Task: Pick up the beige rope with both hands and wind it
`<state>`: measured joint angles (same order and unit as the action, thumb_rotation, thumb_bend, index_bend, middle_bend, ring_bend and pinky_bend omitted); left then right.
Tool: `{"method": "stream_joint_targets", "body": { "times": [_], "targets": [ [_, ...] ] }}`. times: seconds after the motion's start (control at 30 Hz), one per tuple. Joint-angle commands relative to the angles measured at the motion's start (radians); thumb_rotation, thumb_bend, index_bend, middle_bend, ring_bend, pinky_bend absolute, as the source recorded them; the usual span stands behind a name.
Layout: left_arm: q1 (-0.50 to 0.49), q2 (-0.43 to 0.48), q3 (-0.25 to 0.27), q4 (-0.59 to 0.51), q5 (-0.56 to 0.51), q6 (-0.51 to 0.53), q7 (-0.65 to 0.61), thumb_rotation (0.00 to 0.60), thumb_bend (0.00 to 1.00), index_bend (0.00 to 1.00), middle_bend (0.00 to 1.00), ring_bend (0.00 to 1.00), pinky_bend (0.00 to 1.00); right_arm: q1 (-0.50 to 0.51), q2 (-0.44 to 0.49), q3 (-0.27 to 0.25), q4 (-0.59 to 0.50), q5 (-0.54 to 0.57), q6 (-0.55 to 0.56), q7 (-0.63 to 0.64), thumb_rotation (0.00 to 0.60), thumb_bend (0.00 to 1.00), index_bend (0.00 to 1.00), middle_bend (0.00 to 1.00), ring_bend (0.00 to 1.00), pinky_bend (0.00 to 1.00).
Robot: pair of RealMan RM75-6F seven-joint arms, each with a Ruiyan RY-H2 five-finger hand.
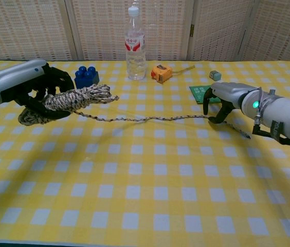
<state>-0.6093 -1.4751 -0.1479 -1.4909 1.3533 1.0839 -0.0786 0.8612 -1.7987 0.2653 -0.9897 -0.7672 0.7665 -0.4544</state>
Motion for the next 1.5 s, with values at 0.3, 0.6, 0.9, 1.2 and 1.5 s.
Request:
{"method": "stream_joint_targets", "body": {
  "times": [0.3, 0.6, 0.9, 1.2, 1.5],
  "targets": [
    [0.005, -0.004, 0.004, 0.021, 0.008, 0.001, -0.025, 0.6, 0.73, 0.74, 0.72, 0.71, 0.81, 0.007, -0.026, -0.001, 0.031, -0.001, 0.014, -0.012, 0.6, 0.43, 0.52, 0.17, 0.14, 0.18],
    [0.008, -0.007, 0.005, 0.03, 0.012, 0.004, -0.037, 0.6, 0.73, 0.74, 0.72, 0.71, 0.81, 0.01, -0.049, 0.001, 0.059, 0.001, 0.019, -0.022, 0.6, 0.43, 0.55, 0.19, 0.14, 0.18],
    [0.012, -0.006, 0.006, 0.037, 0.015, 0.006, -0.048, 0.6, 0.73, 0.74, 0.72, 0.71, 0.81, 0.013, -0.064, 0.01, 0.072, -0.006, 0.025, -0.024, 0.6, 0.43, 0.59, 0.21, 0.14, 0.18],
    [0.014, 0.002, 0.0, 0.033, 0.021, 0.013, -0.067, 0.6, 0.73, 0.74, 0.72, 0.71, 0.81, -0.004, -0.036, 0.003, 0.014, -0.066, 0.077, -0.012, 0.6, 0.43, 0.64, 0.24, 0.16, 0.18],
    [-0.011, 0.032, -0.034, -0.057, 0.036, 0.007, -0.103, 0.6, 0.73, 0.74, 0.72, 0.71, 0.81, -0.043, 0.097, 0.019, -0.289, -0.224, 0.217, 0.054, 0.6, 0.43, 0.69, 0.28, 0.2, 0.16]
  ]
}}
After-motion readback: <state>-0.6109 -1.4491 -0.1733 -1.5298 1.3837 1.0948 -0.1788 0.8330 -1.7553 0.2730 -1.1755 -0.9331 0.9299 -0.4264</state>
